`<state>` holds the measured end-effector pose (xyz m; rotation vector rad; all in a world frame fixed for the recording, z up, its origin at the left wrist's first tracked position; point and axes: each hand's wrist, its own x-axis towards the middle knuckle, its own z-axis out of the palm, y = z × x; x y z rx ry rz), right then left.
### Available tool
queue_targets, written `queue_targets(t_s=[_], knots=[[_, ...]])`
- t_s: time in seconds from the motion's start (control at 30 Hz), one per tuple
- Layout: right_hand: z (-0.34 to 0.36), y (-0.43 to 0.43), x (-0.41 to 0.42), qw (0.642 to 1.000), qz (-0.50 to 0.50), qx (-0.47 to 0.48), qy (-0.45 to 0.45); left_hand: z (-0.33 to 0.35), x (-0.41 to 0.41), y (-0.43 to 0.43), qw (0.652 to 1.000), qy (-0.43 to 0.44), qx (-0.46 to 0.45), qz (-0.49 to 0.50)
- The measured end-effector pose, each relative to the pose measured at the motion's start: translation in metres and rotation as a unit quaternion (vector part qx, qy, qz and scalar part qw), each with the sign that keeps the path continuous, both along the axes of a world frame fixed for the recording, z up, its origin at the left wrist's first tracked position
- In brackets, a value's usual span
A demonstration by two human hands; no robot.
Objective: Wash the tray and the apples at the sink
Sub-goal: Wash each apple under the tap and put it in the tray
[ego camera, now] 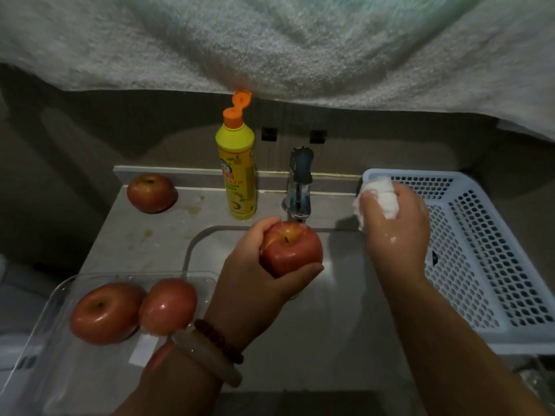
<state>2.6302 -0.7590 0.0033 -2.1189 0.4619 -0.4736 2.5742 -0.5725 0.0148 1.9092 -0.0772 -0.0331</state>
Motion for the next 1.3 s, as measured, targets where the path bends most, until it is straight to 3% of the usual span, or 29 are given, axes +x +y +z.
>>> queue_targets(t_s=[0.1,0.2,0.3,0.4,0.67,1.17,1.3], knots=[[-0.007,-0.015,0.023,0.988,0.014,-0.153,0.000,-0.003,0.000,-0.002,1.000,0.013,0.007,-0.004],[-0.023,-0.026,0.038,0.970,0.029,-0.226,0.085,-0.004,0.000,-0.003,1.000,0.013,0.012,0.002],[-0.035,-0.029,0.044,0.939,0.043,-0.237,0.247,-0.005,0.001,-0.003,1.000,0.015,0.011,0.007],[-0.039,-0.026,0.046,0.916,0.048,-0.249,0.312,-0.006,0.003,-0.005,1.000,0.021,0.023,0.001],[-0.034,-0.027,0.041,0.924,0.063,-0.272,0.263,-0.006,0.004,-0.009,0.999,0.032,0.030,-0.015],[-0.022,-0.010,0.038,0.918,0.059,-0.299,0.253,-0.006,0.005,0.002,0.999,0.002,0.032,-0.004],[-0.008,0.001,0.025,0.938,0.050,-0.300,0.167,-0.009,0.003,0.008,0.999,-0.001,0.040,-0.011]])
